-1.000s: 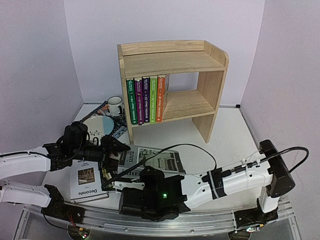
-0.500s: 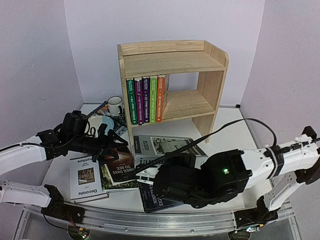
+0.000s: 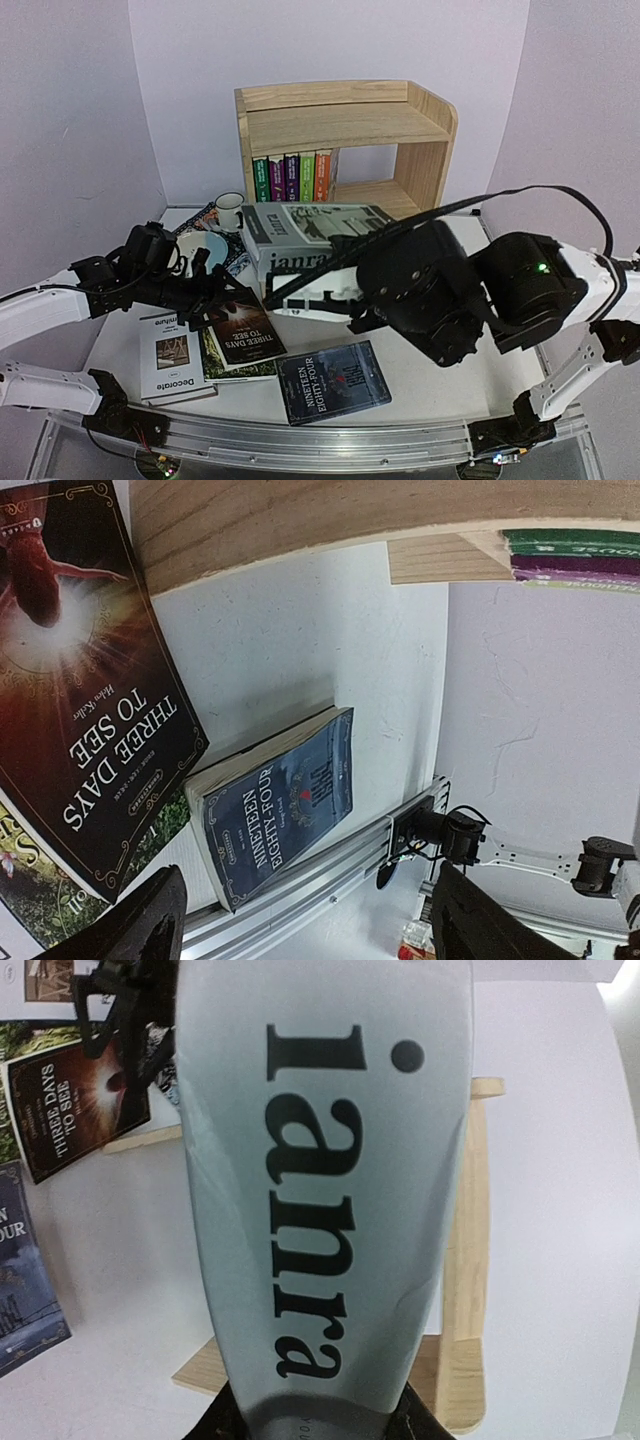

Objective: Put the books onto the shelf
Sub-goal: Place the book on the shelf.

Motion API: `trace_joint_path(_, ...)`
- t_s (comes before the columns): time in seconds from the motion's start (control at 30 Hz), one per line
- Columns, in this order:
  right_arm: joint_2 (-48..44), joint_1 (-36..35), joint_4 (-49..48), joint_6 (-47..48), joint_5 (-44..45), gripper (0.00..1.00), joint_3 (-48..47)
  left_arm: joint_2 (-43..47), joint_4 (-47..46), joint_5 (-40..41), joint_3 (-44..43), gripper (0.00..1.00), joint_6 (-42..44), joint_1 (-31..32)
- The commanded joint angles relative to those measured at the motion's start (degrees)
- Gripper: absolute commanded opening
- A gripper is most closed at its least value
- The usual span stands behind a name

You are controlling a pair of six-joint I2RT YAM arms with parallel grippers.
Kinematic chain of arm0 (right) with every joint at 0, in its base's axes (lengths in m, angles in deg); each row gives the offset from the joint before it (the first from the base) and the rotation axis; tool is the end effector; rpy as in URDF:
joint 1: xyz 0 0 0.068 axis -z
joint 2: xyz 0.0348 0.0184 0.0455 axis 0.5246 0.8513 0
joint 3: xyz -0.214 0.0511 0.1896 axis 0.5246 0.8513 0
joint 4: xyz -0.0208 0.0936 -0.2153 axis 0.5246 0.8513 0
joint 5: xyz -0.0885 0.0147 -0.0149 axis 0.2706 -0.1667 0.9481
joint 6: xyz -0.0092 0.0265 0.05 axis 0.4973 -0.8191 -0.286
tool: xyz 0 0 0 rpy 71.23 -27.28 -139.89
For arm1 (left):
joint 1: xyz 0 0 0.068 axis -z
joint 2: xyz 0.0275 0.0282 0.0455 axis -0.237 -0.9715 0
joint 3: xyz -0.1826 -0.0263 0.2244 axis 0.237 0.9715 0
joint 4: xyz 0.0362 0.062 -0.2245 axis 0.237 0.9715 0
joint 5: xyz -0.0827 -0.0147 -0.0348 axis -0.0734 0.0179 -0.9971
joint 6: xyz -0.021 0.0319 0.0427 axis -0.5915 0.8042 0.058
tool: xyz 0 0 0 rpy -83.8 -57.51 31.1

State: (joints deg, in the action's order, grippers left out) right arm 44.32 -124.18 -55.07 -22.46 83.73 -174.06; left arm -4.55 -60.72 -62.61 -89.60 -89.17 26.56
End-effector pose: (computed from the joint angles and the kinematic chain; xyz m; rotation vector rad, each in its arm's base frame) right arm 0.0208 0.3053 0.4588 -1.2381 1.1766 -0.3259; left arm 0.1271 -0.1281 0.2824 -0.1853 2.5602 -1.2725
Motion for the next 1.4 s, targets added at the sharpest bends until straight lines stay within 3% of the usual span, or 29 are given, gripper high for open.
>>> trace_joint_path(0.0, -1.18, 1.00, -10.23, 15.91, 2.65, 0.32, -6.80, -0.53, 0.08, -0.46, -3.54, 0.86, 2.44, -0.26)
trace_joint_path(0.47, 8.36, 17.70, -18.90, 34.85, -7.18, 0.29, -21.76, -0.39, 0.08, -0.70, -3.74, 0.86, 3.36, -0.26)
trace_joint_path(0.87, 16.66, 28.90, -21.74, 35.73, -17.97, 0.30, -27.15, -0.28, 0.08, -0.89, -3.25, 0.86, 3.85, -0.28)
trace_joint_path(1.07, 20.27, 30.30, -17.57, 34.40, -19.21, 0.42, -31.98, -1.07, 0.08, -1.16, -3.63, 0.86, 4.27, -0.25)
trace_joint_path(1.17, 20.10, 30.56, -16.04, 33.72, -20.26, 0.56, -32.52, -1.37, 0.07, -1.26, -3.88, 0.86, 4.48, -0.27)
trace_joint_path(1.27, 19.78, 30.57, -14.66, 33.07, -20.64, 0.61, -32.53, -1.93, 0.08, -1.31, -4.20, 0.86, 4.79, -0.26)
trace_joint_path(1.37, 19.03, 30.57, -14.18, 32.47, -20.74, 0.90, -30.71, -2.60, 0.06, -1.52, -4.63, 0.86, 5.11, -0.28)
